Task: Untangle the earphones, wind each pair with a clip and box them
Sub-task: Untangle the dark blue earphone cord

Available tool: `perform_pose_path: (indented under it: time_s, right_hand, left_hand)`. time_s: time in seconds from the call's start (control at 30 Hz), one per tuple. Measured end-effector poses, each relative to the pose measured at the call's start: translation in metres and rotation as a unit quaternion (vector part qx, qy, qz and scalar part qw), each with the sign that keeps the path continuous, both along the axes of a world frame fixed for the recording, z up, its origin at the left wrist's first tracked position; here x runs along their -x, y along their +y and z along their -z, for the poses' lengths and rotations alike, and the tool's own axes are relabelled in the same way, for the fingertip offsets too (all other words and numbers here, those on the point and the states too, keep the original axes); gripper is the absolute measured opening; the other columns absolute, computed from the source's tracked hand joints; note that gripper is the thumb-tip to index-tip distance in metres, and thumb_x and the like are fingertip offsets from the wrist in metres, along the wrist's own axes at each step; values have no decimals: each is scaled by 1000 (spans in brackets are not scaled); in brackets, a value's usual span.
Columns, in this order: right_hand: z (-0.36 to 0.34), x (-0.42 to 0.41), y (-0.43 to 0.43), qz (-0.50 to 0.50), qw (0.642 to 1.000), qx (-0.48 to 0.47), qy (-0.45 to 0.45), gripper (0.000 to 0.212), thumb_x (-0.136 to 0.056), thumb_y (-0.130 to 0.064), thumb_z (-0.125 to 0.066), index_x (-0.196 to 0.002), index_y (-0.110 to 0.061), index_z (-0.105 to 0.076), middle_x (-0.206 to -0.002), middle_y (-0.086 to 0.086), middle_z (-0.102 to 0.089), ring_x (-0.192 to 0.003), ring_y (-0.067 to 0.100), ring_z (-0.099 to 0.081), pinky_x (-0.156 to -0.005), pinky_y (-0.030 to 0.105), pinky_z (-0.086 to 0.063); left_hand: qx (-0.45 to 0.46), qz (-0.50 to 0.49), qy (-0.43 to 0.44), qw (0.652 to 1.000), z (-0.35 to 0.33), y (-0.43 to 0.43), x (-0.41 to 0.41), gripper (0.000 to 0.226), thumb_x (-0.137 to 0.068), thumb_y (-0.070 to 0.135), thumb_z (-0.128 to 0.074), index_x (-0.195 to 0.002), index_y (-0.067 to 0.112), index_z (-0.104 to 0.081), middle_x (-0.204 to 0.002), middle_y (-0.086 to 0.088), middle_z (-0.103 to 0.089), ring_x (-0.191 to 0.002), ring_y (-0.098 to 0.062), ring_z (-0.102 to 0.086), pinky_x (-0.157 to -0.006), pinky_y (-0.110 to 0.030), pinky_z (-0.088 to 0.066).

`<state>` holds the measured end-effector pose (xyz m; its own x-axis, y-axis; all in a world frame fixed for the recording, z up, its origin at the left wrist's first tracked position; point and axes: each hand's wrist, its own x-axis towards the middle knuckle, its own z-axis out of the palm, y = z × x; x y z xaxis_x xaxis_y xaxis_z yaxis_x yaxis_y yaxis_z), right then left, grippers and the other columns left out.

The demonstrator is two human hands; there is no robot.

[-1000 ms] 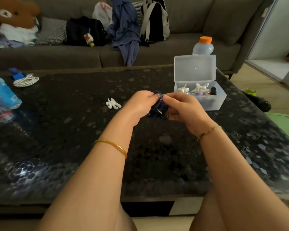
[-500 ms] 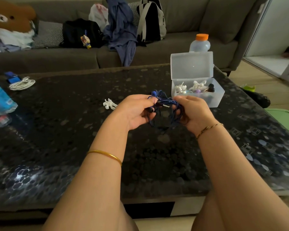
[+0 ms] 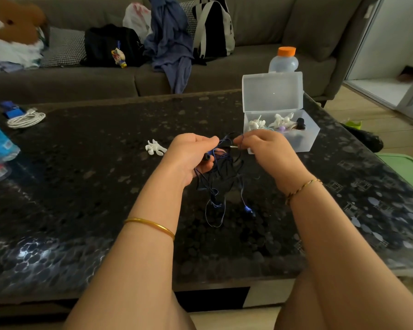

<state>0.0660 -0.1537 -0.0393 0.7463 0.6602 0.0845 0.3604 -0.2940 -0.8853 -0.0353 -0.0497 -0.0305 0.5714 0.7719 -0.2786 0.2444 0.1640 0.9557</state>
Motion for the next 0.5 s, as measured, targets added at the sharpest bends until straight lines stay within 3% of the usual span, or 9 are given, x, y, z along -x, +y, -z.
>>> perform_pose_path:
  time_s: [0.1,0.17,0.27,0.4,0.43,0.47,0.5]
  right_hand:
    - [-5,3,-2,-29,998,-16,52,25,-92,-28,-52,-83,-14,-71,-89,4,-71,-85,20,-63,-69,24,-45]
    - [-3,7,-1,-56,998,-6,40,31,-91,-40,-56,-80,-13,-69,-78,3,-68,-73,14,-60,-64,22,-44]
    - [2,9,4,-33,999,-29,-9,26,-91,-31,-59,-84,-8,-69,-69,2,-64,-61,9,-56,-62,24,-50]
    - [3,5,4,-18,977,-89,193,30,-99,-26,-47,-77,-12,-61,-74,2,-65,-65,14,-61,-69,31,-54]
    - [5,3,5,-6,979,-72,191,23,-98,-24,-48,-81,-13,-58,-79,4,-63,-68,15,-61,-71,33,-55]
    - [7,0,6,23,988,-46,145,9,-94,-20,-53,-89,-13,-55,-87,5,-61,-76,16,-61,-75,36,-55]
    - [8,-1,6,61,994,-27,82,11,-89,-16,-59,-98,-14,-52,-97,5,-59,-86,17,-60,-81,38,-54]
  left_hand:
    - [-34,16,-9,999,-1,-1,1,8,-93,19,-62,-91,12,-61,-83,-3,-64,-57,-7,-50,-41,-15,-44]
    - [-48,22,-11,999,-2,-1,1,7,-94,20,-60,-92,14,-62,-84,-2,-64,-60,-7,-51,-43,-15,-44]
    - [-47,37,-18,998,-3,-3,2,12,-96,19,-56,-103,12,-63,-87,-2,-63,-62,-7,-53,-48,-17,-46]
    - [-46,50,-24,997,-6,-4,4,15,-99,12,-49,-106,13,-62,-91,-3,-69,-63,-6,-55,-52,-17,-48]
    - [-43,53,-29,997,-7,-4,5,15,-99,11,-47,-105,13,-61,-88,-2,-70,-62,-6,-55,-52,-17,-48]
    - [-40,56,-32,997,-9,-4,5,15,-100,11,-46,-105,13,-60,-86,-2,-72,-61,-5,-55,-52,-17,-47]
    - [-41,59,-31,997,-10,-4,5,14,-100,11,-45,-105,14,-59,-84,-2,-72,-60,-5,-55,-53,-18,-46]
